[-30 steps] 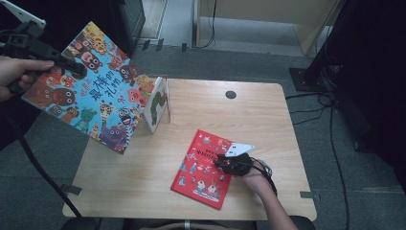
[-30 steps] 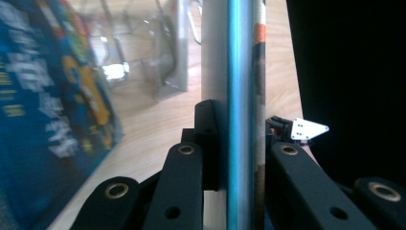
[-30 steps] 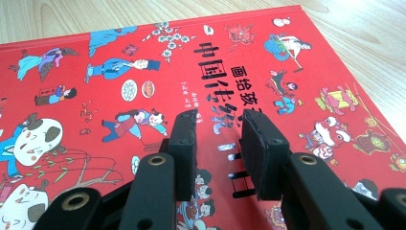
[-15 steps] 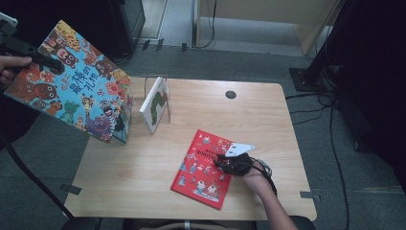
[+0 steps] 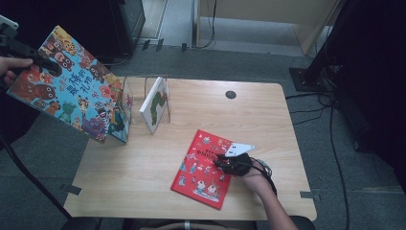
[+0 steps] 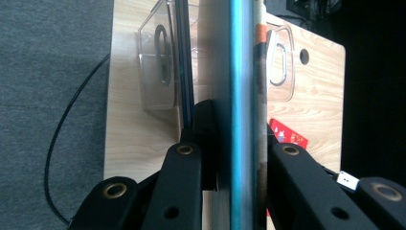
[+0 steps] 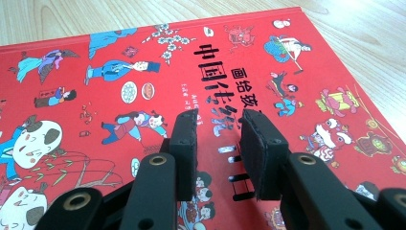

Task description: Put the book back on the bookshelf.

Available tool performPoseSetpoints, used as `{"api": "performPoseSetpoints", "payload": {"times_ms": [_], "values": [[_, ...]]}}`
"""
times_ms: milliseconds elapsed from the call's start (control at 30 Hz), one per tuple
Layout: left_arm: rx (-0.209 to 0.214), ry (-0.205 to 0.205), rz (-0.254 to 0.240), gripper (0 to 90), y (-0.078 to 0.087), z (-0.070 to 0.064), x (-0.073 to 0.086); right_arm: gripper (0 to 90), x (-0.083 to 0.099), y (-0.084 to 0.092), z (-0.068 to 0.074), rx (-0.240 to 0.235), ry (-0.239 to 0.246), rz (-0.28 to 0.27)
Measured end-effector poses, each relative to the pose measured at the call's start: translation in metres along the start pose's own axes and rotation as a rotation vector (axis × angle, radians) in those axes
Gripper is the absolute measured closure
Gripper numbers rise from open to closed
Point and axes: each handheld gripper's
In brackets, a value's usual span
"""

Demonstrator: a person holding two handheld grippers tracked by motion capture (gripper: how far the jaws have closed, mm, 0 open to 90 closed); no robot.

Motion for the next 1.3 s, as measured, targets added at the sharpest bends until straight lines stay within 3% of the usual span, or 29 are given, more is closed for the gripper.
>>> {"api": "performPoseSetpoints", "payload": {"times_ms": [500,700,1033,1300], "values": [[-0.033,0.005,0.012,80.5,-0.034,0.005,-0.007,67.2,0.0,0.0,0.0,-0.001,-0.004,-0.002],[-0.044,0.0,-0.013,80.7,-0.034,0.005,-0.006,67.2,0.0,-0.001,0.001,-0.001,-0.004,-0.001],[-0.064,-0.002,-0.023,80.2,-0.039,-0.004,-0.007,67.1,-0.001,-0.001,0.001,0.002,-0.002,-0.005],[-0.109,-0.018,-0.009,79.5,-0.058,-0.01,-0.012,67.1,-0.001,-0.001,0.001,0.004,-0.003,-0.005]]}}
Point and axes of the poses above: each handheld gripper's, and its own axes: y roughly backward along the jaws, x roughly out of its underside, z roughly to its left, and after that the axes turned 15 degrees about x, right-handed
